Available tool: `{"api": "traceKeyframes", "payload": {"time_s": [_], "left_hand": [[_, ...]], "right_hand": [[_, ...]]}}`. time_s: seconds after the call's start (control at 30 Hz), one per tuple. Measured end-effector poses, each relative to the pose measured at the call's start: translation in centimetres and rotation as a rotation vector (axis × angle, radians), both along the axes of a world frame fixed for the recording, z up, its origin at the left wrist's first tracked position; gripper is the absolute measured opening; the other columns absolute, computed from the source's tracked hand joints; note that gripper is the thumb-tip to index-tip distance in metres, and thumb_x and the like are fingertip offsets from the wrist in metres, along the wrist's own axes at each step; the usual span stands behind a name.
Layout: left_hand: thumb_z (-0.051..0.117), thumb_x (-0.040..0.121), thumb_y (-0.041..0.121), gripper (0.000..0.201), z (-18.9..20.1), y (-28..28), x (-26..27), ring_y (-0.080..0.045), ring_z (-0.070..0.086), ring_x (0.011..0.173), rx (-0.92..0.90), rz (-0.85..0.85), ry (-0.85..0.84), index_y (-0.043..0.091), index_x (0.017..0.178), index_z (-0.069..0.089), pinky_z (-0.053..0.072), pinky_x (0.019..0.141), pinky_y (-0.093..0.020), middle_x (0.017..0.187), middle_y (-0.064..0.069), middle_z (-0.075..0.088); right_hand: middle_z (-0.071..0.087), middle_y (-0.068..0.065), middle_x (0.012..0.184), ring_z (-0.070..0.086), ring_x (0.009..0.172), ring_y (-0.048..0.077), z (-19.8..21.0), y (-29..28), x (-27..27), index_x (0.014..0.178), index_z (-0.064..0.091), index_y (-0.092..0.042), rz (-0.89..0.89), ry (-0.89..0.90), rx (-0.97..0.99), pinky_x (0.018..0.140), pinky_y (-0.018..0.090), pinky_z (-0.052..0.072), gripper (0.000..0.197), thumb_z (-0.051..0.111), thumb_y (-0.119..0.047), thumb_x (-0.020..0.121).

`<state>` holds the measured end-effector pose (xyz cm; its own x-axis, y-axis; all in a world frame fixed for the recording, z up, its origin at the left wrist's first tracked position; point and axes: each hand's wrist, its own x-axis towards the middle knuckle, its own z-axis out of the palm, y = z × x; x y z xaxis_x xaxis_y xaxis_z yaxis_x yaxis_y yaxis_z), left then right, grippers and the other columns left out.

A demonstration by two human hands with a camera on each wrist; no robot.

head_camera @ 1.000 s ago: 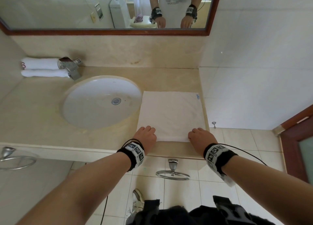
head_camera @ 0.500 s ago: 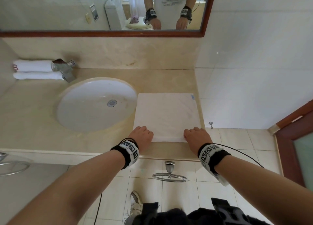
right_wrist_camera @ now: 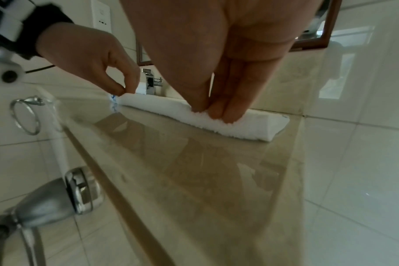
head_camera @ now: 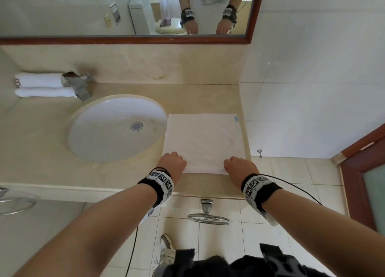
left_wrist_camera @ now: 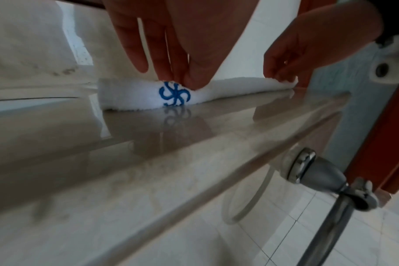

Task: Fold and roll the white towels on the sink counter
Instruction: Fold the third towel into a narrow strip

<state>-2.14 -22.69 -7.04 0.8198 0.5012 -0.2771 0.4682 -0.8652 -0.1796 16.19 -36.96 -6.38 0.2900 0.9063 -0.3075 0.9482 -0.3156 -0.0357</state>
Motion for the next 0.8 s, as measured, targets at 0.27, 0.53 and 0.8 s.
{"api": "traceKeyframes", "payload": {"time_s": [0.27,0.53,0.8], "left_hand": [[0.041,0.089,0.007,0.027,-1.0,-0.6,0.0,-0.027,0.048,0.106,0.052,-0.014,-0.004,0.009,0.1,0.065,0.037,0.084,-0.034,0.111,-0.006,0.056],[0.039,0.092,0.008,0.021,-0.3,-0.5,0.1,-0.028,0.054,0.101,-0.031,0.12,-0.047,0.01,0.106,0.055,0.039,0.081,-0.035,0.105,-0.008,0.062],[0.084,0.038,0.007,0.032,-0.7,-0.2,-0.2,-0.02,0.052,0.048,-0.018,0.053,-0.055,0.015,0.049,0.055,0.035,0.043,-0.023,0.054,-0.001,0.052]], "right_hand": [[0.057,0.007,0.11,0.061,0.1,0.027,-0.2,-0.6,0.2,0.109,0.059,-0.009,0.043,0.001,0.002,0.077,0.032,0.045,0.026,0.039,-0.021,0.096],[0.065,0.004,0.096,0.055,0.078,0.023,0.3,0.4,0.9,0.095,0.058,-0.019,-0.083,0.094,-0.011,0.071,0.032,0.047,0.021,0.041,-0.01,0.088],[0.057,0.006,0.104,0.062,0.089,0.029,-0.3,0.2,0.8,0.1,0.065,-0.014,-0.036,0.054,0.024,0.075,0.034,0.05,0.025,0.041,-0.013,0.093]]}}
